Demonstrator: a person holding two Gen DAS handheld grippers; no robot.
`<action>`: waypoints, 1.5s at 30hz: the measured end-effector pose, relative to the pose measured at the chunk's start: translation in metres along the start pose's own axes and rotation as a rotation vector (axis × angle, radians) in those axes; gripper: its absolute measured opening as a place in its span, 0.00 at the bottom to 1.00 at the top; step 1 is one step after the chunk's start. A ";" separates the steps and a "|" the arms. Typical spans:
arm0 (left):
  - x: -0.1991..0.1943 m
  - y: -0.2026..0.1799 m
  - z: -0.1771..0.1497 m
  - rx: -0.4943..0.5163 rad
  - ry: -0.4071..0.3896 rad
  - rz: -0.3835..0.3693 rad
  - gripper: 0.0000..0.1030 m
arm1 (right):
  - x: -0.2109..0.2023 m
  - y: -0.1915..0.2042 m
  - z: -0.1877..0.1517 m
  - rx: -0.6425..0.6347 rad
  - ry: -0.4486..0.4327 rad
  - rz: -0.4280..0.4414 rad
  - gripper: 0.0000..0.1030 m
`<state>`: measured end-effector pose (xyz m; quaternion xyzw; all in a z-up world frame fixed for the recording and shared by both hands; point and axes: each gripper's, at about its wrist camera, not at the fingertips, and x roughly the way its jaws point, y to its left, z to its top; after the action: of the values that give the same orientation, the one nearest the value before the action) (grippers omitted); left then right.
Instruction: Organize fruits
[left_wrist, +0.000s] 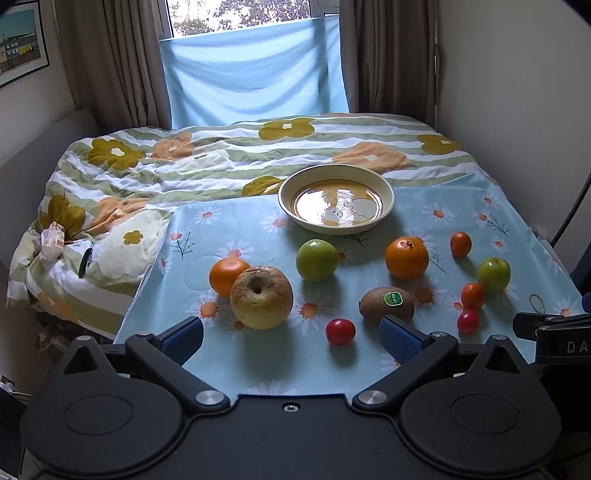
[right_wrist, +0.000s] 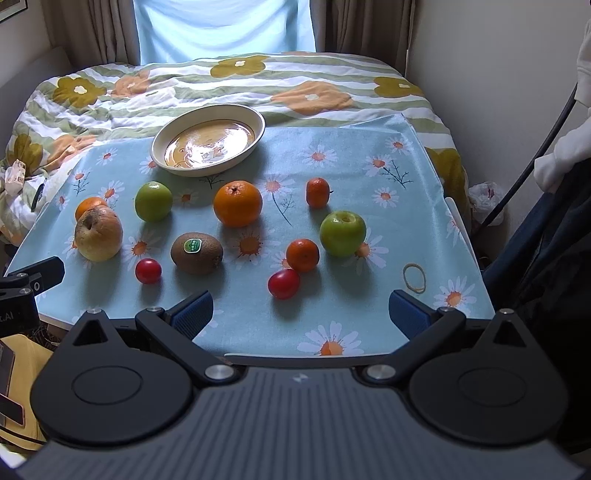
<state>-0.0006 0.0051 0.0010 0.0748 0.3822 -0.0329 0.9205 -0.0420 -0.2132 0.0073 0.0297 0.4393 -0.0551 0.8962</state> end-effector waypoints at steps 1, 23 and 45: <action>0.000 0.000 0.000 0.000 -0.001 0.000 1.00 | 0.000 0.001 0.000 -0.002 0.000 -0.001 1.00; -0.005 0.002 0.002 -0.009 -0.029 0.008 1.00 | -0.001 0.006 -0.002 -0.002 -0.003 -0.001 1.00; -0.003 0.010 0.004 -0.014 -0.026 0.014 1.00 | 0.005 0.015 0.009 -0.007 0.003 0.011 1.00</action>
<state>0.0010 0.0141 0.0072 0.0706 0.3700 -0.0248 0.9260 -0.0301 -0.1995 0.0094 0.0291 0.4405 -0.0486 0.8960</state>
